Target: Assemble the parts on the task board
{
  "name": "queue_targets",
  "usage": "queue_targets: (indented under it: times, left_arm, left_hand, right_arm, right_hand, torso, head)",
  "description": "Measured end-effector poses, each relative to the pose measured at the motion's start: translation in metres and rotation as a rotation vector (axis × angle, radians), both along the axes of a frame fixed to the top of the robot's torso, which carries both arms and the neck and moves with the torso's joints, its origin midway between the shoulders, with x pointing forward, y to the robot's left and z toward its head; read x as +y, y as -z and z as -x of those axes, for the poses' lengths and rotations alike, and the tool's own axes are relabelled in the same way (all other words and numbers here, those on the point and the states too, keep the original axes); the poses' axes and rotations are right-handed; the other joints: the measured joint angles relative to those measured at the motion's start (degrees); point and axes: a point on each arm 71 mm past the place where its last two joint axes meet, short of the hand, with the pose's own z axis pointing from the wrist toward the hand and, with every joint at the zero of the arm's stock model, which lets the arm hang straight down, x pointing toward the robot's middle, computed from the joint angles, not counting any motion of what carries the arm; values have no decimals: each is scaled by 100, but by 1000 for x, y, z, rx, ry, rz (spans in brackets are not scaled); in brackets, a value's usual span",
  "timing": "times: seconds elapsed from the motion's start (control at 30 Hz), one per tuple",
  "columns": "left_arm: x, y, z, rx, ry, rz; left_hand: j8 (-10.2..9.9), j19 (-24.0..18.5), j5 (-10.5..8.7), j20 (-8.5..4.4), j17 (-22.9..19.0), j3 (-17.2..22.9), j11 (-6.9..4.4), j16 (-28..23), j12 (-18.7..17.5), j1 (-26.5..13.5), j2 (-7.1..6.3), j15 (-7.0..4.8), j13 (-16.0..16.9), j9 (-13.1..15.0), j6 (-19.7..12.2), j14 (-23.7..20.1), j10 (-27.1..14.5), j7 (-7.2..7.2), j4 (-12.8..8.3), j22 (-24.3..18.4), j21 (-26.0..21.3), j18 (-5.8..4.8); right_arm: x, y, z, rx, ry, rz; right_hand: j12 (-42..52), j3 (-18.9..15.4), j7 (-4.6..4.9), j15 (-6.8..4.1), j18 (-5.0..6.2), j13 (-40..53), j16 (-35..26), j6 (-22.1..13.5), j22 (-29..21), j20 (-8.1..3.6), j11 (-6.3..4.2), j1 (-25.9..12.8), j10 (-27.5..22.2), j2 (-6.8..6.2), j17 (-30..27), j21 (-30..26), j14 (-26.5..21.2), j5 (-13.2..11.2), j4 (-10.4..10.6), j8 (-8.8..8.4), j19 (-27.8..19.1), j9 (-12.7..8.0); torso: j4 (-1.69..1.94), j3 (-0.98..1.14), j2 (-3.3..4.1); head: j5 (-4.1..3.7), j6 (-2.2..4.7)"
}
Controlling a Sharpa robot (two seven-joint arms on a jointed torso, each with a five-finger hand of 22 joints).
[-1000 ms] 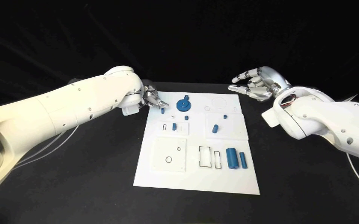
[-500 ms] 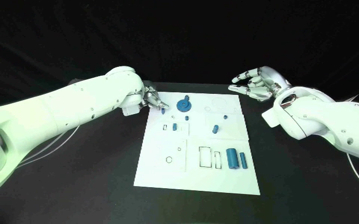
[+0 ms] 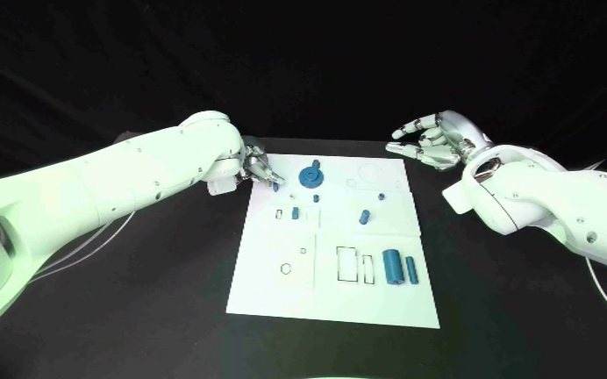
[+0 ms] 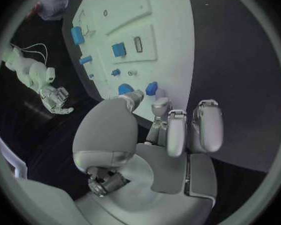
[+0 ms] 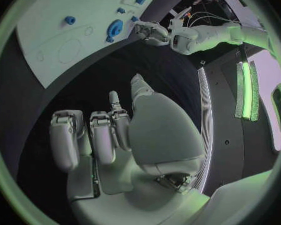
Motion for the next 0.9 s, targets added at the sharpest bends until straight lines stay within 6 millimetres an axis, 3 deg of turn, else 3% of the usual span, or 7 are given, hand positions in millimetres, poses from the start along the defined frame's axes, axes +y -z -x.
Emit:
queue_targets:
  times: [0.57, 0.9]
  left_arm:
    - [-3, 1, 0, 7, 7, -5]
    - [-3, 2, 0, 9, 5, -4]
  left_hand:
    - [104, 0, 0, 0, 0, 24, -21, 0, 2, 189, 68, 0, 12, 53, 20, 0, 21, -20, -24, 0, 0, 0]
    - [171, 22, -3, -22, 0, 469, -82, 0, 26, 718, 233, -63, 6, 107, -36, -20, 0, -74, -303, 0, 0, 0]
  right_arm:
    - [0, 0, 0, 0, 0, 0]
    - [0, 0, 0, 0, 0, 0]
  right_hand:
    - [0, 0, 0, 0, 0, 0, 0, 0, -1, 0, 0, -5, 0, 5, 0, 0, 0, 0, 0, 0, 0, 4]
    - [0, 0, 0, -21, 0, 4, -22, 0, -2, 0, 0, -5, 0, 5, 0, 0, 21, 0, 0, -1, 0, 4]
  torso:
    - [-4, 8, 2]
    - [-1, 7, 1]
  head:
    - [21, -22]
    - [15, -38]
